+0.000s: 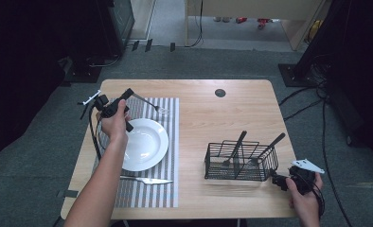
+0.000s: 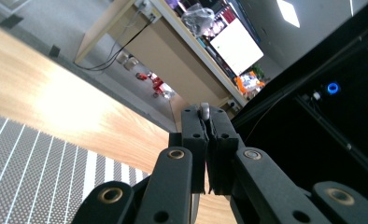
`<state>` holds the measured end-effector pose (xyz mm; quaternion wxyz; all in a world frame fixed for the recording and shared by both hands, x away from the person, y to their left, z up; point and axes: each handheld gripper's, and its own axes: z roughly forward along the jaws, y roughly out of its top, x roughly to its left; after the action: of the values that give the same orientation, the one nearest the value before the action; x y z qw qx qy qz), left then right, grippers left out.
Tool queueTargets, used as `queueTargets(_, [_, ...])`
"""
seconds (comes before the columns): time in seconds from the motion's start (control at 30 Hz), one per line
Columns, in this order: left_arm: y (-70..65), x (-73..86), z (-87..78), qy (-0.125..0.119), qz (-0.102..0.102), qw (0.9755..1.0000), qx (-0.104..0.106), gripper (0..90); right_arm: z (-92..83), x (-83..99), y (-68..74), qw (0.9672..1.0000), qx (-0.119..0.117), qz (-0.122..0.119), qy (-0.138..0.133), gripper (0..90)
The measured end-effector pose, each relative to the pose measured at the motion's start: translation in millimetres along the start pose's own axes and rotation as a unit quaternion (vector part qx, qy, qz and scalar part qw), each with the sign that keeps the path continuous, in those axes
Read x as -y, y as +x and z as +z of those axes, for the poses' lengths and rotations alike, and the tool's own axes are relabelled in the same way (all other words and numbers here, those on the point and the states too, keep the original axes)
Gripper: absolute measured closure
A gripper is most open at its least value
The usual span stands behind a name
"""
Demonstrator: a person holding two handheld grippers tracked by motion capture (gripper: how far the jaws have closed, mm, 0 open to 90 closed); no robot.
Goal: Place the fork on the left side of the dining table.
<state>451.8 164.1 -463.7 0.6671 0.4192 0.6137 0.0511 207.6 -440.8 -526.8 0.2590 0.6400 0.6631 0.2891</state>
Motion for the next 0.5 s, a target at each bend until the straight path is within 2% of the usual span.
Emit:
queueTargets(0.03, [0.0,0.0,0.0,0.0,0.0,1.0,0.0,89.2,0.0,0.0,0.0,1.0,0.0,0.0,0.0,2.4])
queueTargets(0.17, [9.2,4.3,5.3,-0.008,-0.052,0.9986,-0.001,89.2,0.0,0.0,0.0,1.0,0.0,0.0,0.0,2.4])
queueTargets(0.3, [13.4,8.9,10.3,-0.007,-0.069,0.9975,-0.013,89.2,0.0,0.0,0.0,1.0,0.0,0.0,0.0,2.3])
queueTargets(0.33, [15.6,11.3,11.9,-0.01,-0.083,0.9963,-0.02,89.2,0.0,0.0,0.0,1.0,0.0,0.0,0.0,2.4])
queueTargets(0.5, [20.0,13.2,14.5,-0.017,-0.093,0.995,-0.032,89.2,0.0,0.0,0.0,1.0,0.0,0.0,0.0,2.3])
